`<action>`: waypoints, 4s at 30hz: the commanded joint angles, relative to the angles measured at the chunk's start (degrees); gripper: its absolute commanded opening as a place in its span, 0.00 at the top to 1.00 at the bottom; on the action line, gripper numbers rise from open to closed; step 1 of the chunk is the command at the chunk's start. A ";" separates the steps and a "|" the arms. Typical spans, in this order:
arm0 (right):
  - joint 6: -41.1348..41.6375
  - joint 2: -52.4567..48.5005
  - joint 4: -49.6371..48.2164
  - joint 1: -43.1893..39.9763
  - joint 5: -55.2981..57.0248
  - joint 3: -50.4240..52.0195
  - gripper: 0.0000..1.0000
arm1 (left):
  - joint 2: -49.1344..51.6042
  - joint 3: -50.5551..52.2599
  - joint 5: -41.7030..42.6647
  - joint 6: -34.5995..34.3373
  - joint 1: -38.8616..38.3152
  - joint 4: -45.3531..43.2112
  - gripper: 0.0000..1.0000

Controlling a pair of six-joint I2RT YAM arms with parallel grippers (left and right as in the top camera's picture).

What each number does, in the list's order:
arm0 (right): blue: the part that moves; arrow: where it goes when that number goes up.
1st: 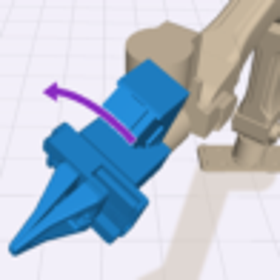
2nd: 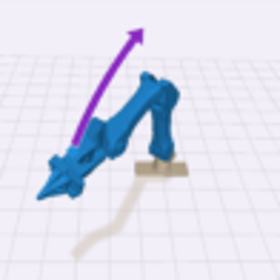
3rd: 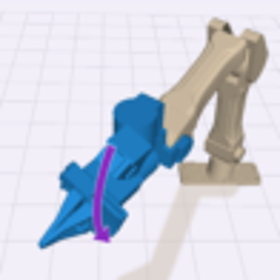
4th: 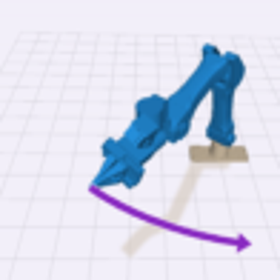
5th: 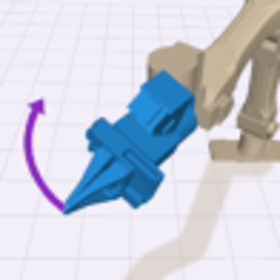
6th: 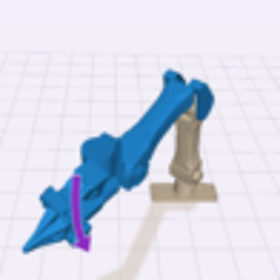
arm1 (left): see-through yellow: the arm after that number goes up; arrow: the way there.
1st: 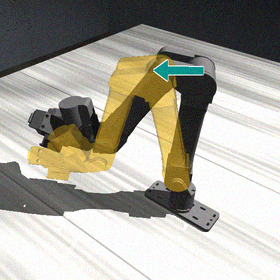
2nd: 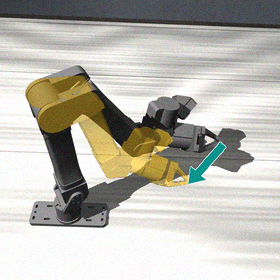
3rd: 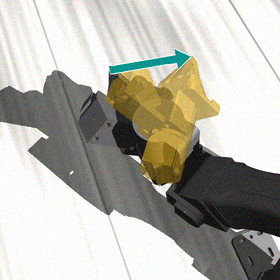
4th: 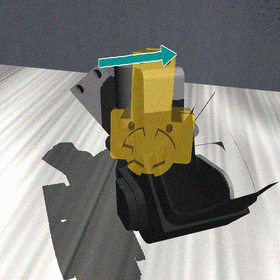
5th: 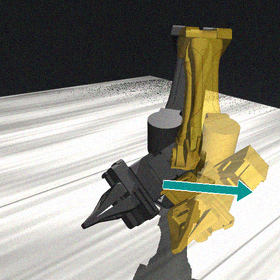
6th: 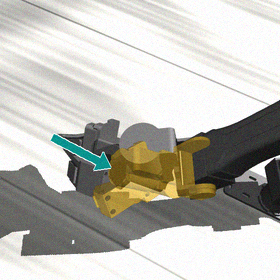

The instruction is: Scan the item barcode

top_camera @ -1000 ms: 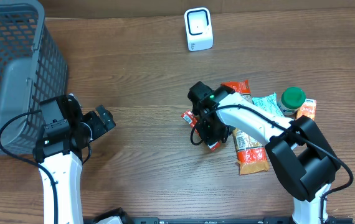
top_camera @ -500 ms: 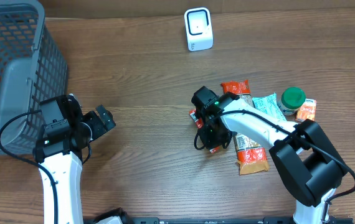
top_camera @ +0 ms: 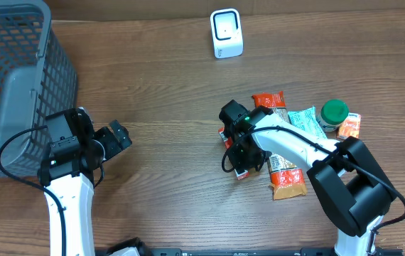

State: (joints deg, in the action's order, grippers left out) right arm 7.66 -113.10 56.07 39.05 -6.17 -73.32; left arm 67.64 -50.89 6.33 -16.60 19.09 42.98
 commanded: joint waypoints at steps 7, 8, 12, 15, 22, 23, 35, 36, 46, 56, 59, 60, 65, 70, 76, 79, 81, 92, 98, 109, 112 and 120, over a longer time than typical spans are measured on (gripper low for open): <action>3.45 -0.92 -1.84 -0.22 1.18 1.68 0.68 | 0.31 -0.79 -0.57 -0.76 -0.28 -0.15 0.00; 3.28 -0.92 -2.80 -0.22 1.16 1.68 0.74 | 0.31 -0.79 -0.57 -0.76 -0.28 -0.15 0.00; -0.52 -0.92 -5.92 -0.22 1.42 1.68 0.87 | 0.31 -0.79 -0.57 -0.76 -0.28 -0.15 0.00; -7.21 -0.92 -7.21 -0.22 1.62 1.68 0.93 | 0.31 -0.79 -0.57 -0.76 -0.28 -0.15 0.00; -21.27 -0.92 -8.87 -0.15 1.86 1.68 0.73 | 0.31 -0.79 -0.57 -0.76 -0.28 -0.15 0.00; -21.22 -0.92 -9.14 -0.15 2.25 1.68 0.70 | 0.31 -0.79 -0.57 -0.76 -0.28 -0.15 0.00; -15.08 2.69 1.22 -0.22 2.19 -9.70 0.68 | 0.31 -0.79 -0.57 -0.76 -0.28 -0.15 0.01; -14.64 3.15 2.01 -0.22 2.16 -10.82 0.59 | 0.31 -0.79 -0.57 -0.76 -0.28 -0.15 0.00; -9.03 4.07 7.50 -0.22 -3.58 -12.22 0.41 | 0.31 -0.79 -0.57 -0.76 -0.28 -0.15 0.00; -1.18 3.41 6.91 -0.22 1.68 -8.04 0.64 | 0.31 -0.79 -0.57 -0.76 -0.28 -0.15 0.00; -0.70 3.41 4.90 -0.22 2.14 -5.66 0.62 | 0.31 -0.79 -0.57 -0.76 -0.28 -0.15 0.00; 0.44 3.41 4.22 -0.22 2.58 -4.85 0.61 | 0.31 -0.79 -0.57 -0.76 -0.28 -0.15 0.00; 3.08 3.41 0.81 -0.22 4.44 -1.81 0.60 | 0.31 -0.79 -0.57 -0.76 -0.28 -0.15 0.00; 3.56 3.41 -1.86 -0.22 4.42 0.48 0.55 | 0.31 -0.79 -0.57 -0.76 -0.28 -0.15 0.00; 4.81 3.30 -2.23 -0.15 3.72 2.08 0.55 | 0.31 -0.79 -0.57 -0.76 -0.28 -0.15 0.00; 4.85 3.30 -2.95 -0.15 2.05 2.29 0.55 | 0.31 -0.79 -0.57 -0.76 -0.28 -0.15 0.01; 5.97 3.30 -3.61 -0.15 2.08 2.47 0.55 | 0.31 -0.79 -0.57 -0.76 -0.28 -0.15 0.00; 6.12 2.82 -4.31 -0.15 2.05 2.51 0.61 | 0.31 -0.79 -0.57 -0.76 -0.28 -0.15 0.00; 6.12 2.82 -5.35 -0.15 2.08 3.96 0.62 | 0.31 -0.79 -0.57 -0.76 -0.28 -0.13 0.00; 6.08 3.08 -8.83 -0.17 2.25 6.95 0.96 | 0.31 -0.79 -0.57 -0.76 -0.28 -0.15 0.00; 6.01 4.50 -7.91 -0.17 2.25 5.81 0.96 | 0.31 -0.79 -0.57 -0.76 -0.28 -0.15 0.00; 0.26 14.10 -8.83 -0.17 2.23 3.21 0.96 | 0.31 -0.79 -0.57 -0.76 -0.28 -0.15 0.00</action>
State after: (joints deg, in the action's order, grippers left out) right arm 10.72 -104.66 47.97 38.98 -4.21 -68.12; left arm 67.64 -50.89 6.33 -16.60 19.09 42.98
